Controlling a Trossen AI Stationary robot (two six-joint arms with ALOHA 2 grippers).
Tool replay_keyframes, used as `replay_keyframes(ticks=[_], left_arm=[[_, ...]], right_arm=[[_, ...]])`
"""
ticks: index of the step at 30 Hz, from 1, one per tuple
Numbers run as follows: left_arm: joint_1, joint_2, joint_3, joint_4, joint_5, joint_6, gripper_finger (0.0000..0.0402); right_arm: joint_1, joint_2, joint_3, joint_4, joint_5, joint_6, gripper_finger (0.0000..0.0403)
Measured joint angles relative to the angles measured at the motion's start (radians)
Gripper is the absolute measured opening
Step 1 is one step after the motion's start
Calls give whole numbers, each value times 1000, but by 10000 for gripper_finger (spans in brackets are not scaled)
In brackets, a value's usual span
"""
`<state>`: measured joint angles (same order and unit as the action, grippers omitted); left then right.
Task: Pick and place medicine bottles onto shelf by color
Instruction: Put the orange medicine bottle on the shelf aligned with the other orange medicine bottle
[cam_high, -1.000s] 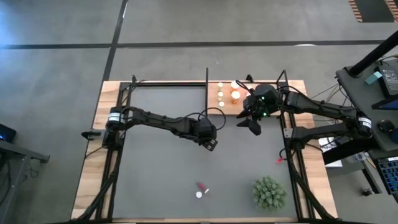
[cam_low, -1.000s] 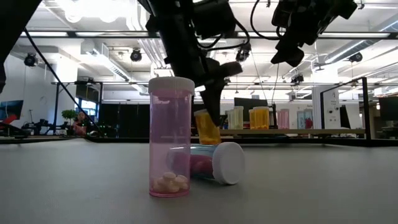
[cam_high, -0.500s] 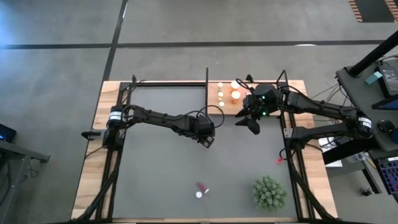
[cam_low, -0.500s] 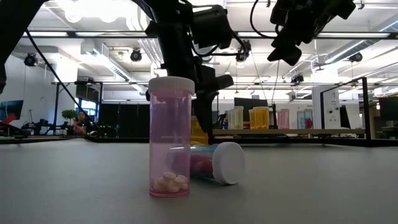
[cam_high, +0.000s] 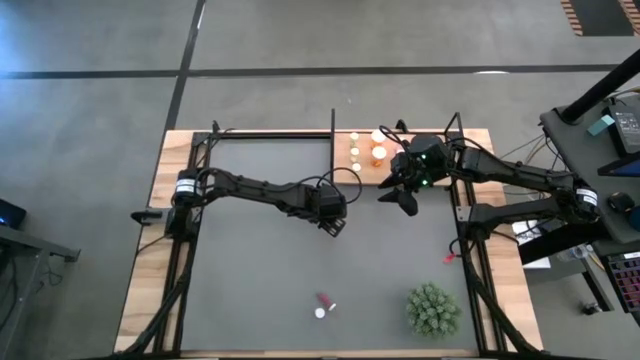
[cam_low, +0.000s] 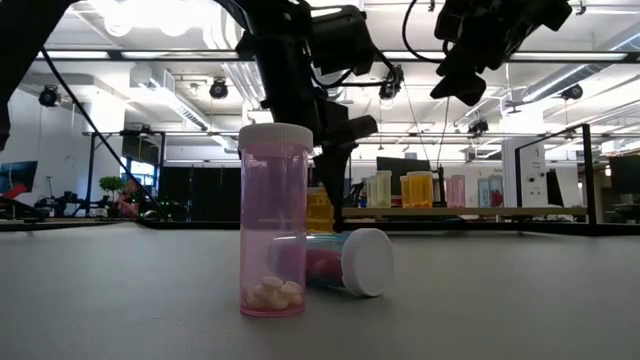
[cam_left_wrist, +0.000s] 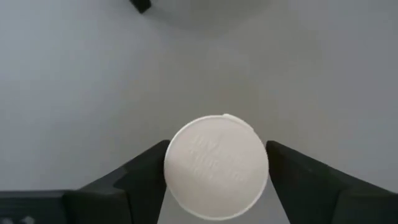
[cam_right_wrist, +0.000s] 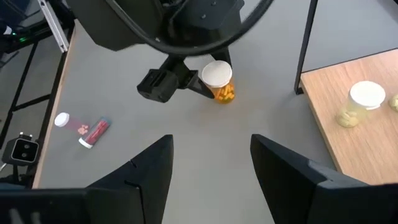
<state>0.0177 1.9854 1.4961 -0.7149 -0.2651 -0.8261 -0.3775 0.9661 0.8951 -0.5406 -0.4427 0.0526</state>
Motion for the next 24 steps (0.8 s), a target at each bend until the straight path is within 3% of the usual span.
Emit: replay_keyframes(ticks=[10, 16, 19, 24], left_arm=[[1, -120, 3, -12, 45, -5, 251], [0, -243, 3, -71, -56, -5, 251], [0, -302, -2, -112, -79, -5, 251], [-2, -391, -43, -174, -81, 1, 251]], right_arm=[[0, 0, 0, 0, 53, 16, 206], [0, 0, -29, 17, 78, 70, 206], [5, 0, -104, 139, 79, 141, 206], [51, 6, -264, 509, 108, 361, 206]])
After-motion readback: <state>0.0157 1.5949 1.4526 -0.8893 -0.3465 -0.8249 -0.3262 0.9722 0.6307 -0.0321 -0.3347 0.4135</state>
